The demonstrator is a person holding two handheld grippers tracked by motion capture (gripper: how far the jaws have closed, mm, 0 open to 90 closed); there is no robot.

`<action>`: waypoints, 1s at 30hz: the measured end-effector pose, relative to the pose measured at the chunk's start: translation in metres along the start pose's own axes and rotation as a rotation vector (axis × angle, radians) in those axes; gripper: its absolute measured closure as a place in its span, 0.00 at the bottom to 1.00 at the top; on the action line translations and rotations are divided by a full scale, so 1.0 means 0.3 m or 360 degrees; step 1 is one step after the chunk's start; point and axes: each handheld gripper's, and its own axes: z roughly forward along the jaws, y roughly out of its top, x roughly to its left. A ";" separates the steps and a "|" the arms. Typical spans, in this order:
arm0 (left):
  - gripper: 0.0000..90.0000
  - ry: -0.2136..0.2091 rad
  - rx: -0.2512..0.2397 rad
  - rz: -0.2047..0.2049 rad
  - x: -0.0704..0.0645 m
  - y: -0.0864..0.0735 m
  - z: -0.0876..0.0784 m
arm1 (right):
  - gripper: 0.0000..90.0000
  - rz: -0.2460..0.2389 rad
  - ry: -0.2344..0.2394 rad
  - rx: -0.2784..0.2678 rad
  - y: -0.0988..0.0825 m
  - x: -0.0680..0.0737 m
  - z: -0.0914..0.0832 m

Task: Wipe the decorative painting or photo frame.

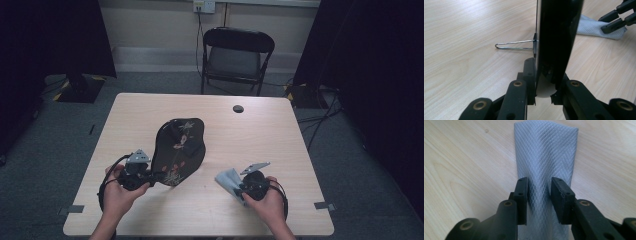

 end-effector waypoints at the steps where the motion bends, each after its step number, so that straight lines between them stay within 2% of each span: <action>1: 0.87 0.0000 -0.0001 0.0001 0.000 0.000 0.000 | 0.70 -0.0004 -0.0026 -0.0017 -0.007 -0.004 -0.013; 4: 0.87 0.0005 0.0000 0.0002 -0.002 0.000 0.001 | 0.65 0.0006 -0.0023 0.0038 -0.018 -0.014 -0.014; 6: 0.87 0.0005 0.0001 0.0005 -0.002 0.000 0.001 | 0.65 0.0001 -0.0028 0.0061 -0.027 -0.018 -0.008; 9: 0.87 0.0004 0.0004 0.0006 -0.002 0.000 0.001 | 0.78 0.0011 -0.0018 0.0087 -0.022 -0.019 -0.008; 11: 0.87 0.0005 0.0005 0.0008 -0.002 0.000 0.001 | 0.88 0.0022 0.0032 0.0123 -0.013 -0.020 -0.007; 15: 0.87 0.0004 0.0005 0.0010 -0.001 0.000 0.000 | 0.91 0.0032 0.0038 0.0165 0.001 -0.017 -0.005; 19: 0.87 0.0007 0.0004 0.0016 -0.002 0.000 0.000 | 0.92 0.0019 0.0027 0.0155 0.008 -0.009 -0.011; 26: 0.87 0.0004 0.0001 0.0012 -0.001 -0.001 0.000 | 0.92 -0.0032 0.0065 0.0070 0.059 0.016 -0.060; 30: 0.87 0.0001 0.0004 0.0012 0.001 -0.001 0.000 | 0.92 -0.0073 0.0099 -0.0006 0.123 0.031 -0.112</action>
